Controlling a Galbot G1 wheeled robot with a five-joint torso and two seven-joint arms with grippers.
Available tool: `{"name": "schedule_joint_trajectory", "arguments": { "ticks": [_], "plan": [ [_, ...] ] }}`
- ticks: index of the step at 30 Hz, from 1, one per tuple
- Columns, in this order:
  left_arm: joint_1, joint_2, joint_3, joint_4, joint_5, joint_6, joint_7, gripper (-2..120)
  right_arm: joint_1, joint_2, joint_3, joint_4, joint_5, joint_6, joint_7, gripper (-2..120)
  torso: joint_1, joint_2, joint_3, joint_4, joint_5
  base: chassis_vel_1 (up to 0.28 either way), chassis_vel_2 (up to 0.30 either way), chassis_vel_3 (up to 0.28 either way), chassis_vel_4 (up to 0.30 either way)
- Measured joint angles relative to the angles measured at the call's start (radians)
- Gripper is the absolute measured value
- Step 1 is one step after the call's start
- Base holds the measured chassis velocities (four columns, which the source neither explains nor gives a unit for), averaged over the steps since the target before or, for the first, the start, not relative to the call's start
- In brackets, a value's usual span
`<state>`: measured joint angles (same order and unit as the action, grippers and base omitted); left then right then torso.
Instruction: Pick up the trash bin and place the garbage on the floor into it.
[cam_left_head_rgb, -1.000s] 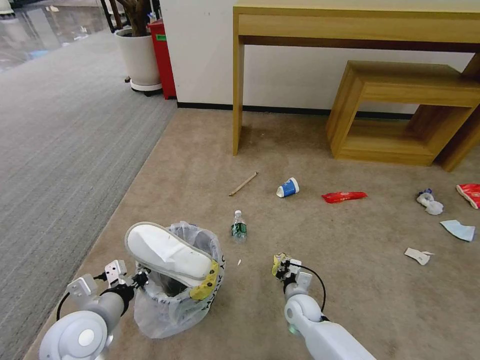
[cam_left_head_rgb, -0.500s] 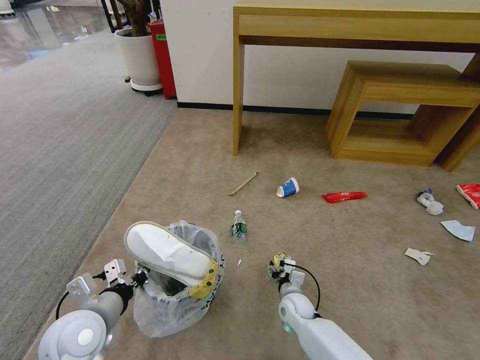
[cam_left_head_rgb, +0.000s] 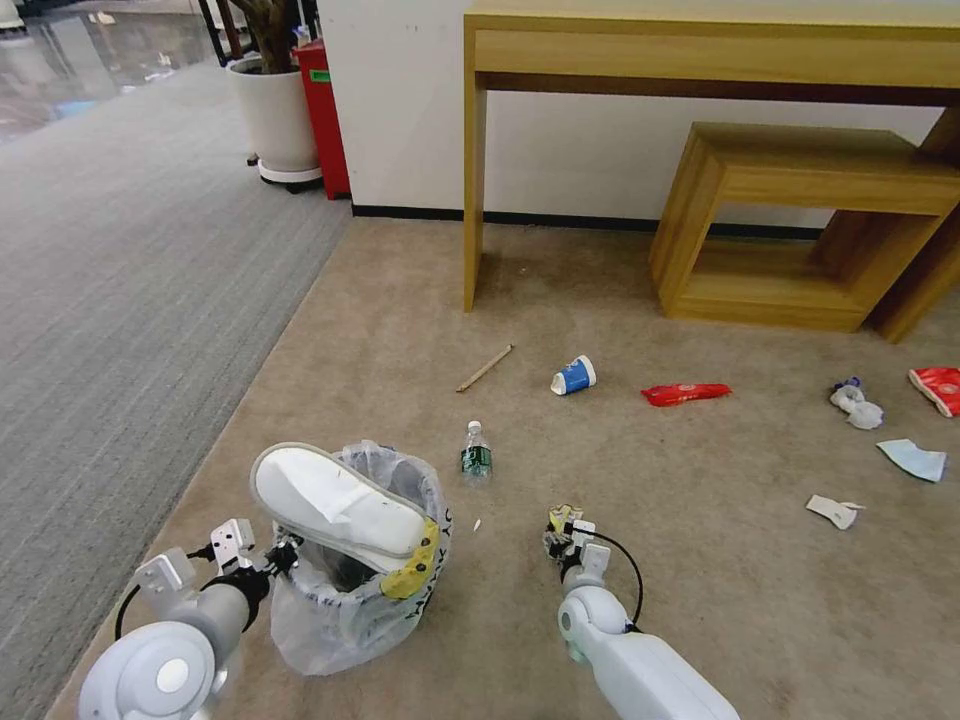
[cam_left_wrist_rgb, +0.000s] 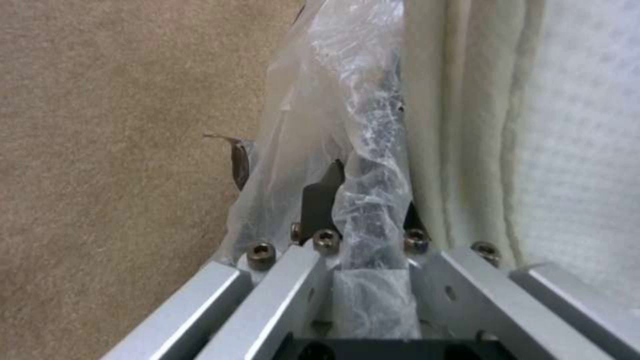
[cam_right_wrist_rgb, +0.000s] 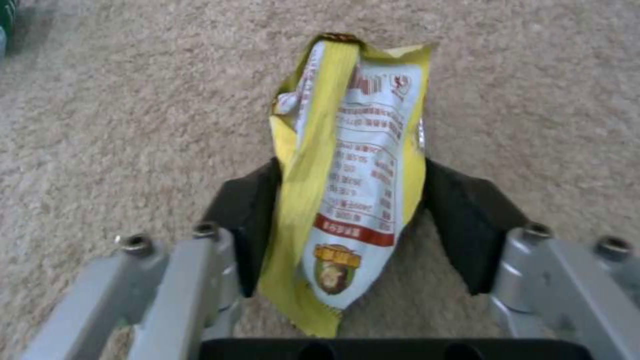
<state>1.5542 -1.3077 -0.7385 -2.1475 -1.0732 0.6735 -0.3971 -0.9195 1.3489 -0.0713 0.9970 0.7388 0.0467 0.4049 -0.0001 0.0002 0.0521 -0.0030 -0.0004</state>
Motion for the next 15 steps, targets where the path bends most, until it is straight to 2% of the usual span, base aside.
{"name": "schedule_joint_trajectory", "arguments": {
  "ticks": [2,4,6,7,8,11,12,15],
  "plan": [
    [0.000,0.000,0.000,0.000,0.000,0.000,0.000,1,-0.001,0.000,0.000,0.001,0.000,0.000,-0.001,50,0.000,0.000,0.000,0.0002,0.0003,0.000,0.000,0.000,0.000],
    [-0.001,-0.001,0.000,-0.001,0.000,-0.001,0.000,1,-0.004,-0.006,0.000,0.003,-0.004,0.000,-0.005,41,0.000,0.000,0.000,0.0003,0.0002,0.000,0.000,0.000,0.000],
    [0.000,-0.001,0.000,-0.001,0.000,-0.001,0.000,1,-0.005,-0.007,0.000,0.003,-0.005,0.001,-0.008,39,0.000,0.000,0.000,0.0002,0.0003,0.000,0.000,0.000,0.000],
    [0.001,0.000,0.000,-0.002,0.000,-0.001,0.001,1,-0.007,-0.010,0.000,0.002,-0.007,0.002,-0.015,32,0.000,0.000,0.000,0.0003,0.0004,0.000,0.000,0.000,0.000],
    [0.001,0.000,0.000,-0.002,0.000,-0.001,0.001,1,-0.007,-0.010,0.000,0.002,-0.007,0.002,-0.015,32,0.000,0.000,0.000,0.0003,0.0004,0.000,0.000,0.000,0.000],
    [0.004,0.000,-0.003,-0.005,0.000,-0.001,0.001,1,-0.008,-0.012,0.003,-0.015,-0.023,0.012,-0.034,18,0.000,0.000,0.000,0.0003,0.0001,0.000,0.000,0.000,0.000],
    [0.004,0.000,-0.003,-0.005,0.000,-0.001,0.001,1,-0.008,-0.012,0.003,-0.015,-0.023,0.012,-0.034,18,0.000,0.000,0.000,0.0003,0.0001,0.000,0.000,0.000,0.000],
    [0.005,0.003,-0.006,-0.007,-0.001,-0.002,0.002,1,-0.013,-0.018,0.006,-0.025,-0.034,0.036,-0.071,4,0.000,0.000,0.000,0.0005,0.0006,0.000,0.000,0.000,0.000]
  ]
}}
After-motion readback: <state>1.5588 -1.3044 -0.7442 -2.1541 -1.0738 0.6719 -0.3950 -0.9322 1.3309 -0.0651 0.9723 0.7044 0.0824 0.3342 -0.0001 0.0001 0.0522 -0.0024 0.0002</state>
